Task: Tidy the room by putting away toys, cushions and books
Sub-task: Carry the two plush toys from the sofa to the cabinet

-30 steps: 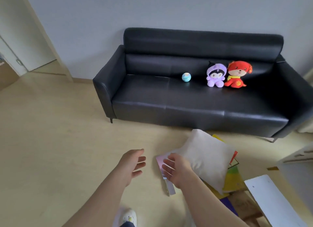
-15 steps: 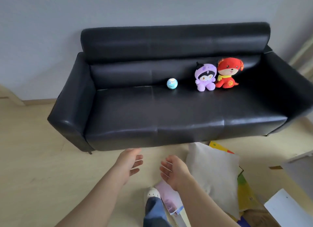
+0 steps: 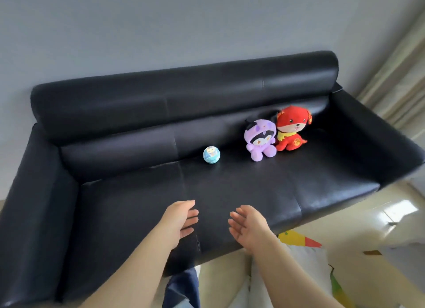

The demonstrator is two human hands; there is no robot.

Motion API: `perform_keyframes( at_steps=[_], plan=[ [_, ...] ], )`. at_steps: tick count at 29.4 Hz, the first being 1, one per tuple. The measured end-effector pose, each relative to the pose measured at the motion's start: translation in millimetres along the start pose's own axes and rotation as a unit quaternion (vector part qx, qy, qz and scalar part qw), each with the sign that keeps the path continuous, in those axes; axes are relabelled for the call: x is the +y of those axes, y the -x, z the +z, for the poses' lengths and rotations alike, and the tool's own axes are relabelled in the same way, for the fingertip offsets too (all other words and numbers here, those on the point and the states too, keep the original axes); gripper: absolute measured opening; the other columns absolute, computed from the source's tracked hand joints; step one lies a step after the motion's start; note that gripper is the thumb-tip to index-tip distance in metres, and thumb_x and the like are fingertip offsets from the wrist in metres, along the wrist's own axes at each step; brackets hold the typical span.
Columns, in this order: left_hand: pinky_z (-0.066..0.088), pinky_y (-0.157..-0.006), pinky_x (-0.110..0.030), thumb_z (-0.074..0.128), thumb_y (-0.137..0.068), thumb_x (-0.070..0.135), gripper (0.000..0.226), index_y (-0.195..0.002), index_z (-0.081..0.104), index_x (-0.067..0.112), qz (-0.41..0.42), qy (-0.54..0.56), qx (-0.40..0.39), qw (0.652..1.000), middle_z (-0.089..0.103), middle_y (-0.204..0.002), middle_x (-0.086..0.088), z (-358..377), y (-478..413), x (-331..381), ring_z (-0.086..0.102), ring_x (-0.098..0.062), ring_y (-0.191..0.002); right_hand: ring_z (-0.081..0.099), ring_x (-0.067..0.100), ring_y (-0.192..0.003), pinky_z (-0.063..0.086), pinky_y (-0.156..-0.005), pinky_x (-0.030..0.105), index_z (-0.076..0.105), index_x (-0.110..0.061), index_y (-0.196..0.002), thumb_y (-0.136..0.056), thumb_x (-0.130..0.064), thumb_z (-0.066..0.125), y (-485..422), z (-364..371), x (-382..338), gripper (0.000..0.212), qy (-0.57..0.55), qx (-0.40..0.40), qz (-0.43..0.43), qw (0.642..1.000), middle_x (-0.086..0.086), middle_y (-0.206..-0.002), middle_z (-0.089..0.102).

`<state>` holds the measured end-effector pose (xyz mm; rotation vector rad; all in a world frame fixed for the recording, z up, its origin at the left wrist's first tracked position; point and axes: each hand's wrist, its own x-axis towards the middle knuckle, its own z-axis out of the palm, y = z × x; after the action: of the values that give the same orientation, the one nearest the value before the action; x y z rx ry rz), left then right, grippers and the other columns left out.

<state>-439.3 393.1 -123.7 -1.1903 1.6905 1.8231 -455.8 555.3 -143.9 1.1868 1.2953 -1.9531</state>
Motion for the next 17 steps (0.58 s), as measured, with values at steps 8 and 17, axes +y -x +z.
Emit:
perform_keyframes(
  at_steps=[8,17],
  plan=[
    [0.048,-0.087,-0.035,0.052,-0.094,0.025,0.008,-0.1,0.055,0.021,0.041,-0.075,-0.055,0.995,0.066,-0.098,-0.003,44,-102,137,0.063,-0.018,-0.094,0.06,0.02,-0.077,0.044,-0.078,0.035,0.058,-0.009,-0.102,-0.095,-0.023,0.05,-71,78,-122,0.018,-0.069,0.019,-0.034,0.997,0.006,-0.088,0.063],
    [0.049,-0.074,-0.031,0.053,-0.093,0.026,0.023,-0.115,0.055,0.018,0.023,-0.145,-0.088,0.985,0.067,-0.101,-0.003,118,-186,223,0.063,-0.016,-0.09,0.056,0.026,-0.098,0.042,-0.084,0.035,0.052,-0.007,-0.11,-0.097,-0.02,0.044,-131,84,-208,0.019,-0.201,0.065,0.011,0.977,0.009,-0.108,0.059]
  ],
)
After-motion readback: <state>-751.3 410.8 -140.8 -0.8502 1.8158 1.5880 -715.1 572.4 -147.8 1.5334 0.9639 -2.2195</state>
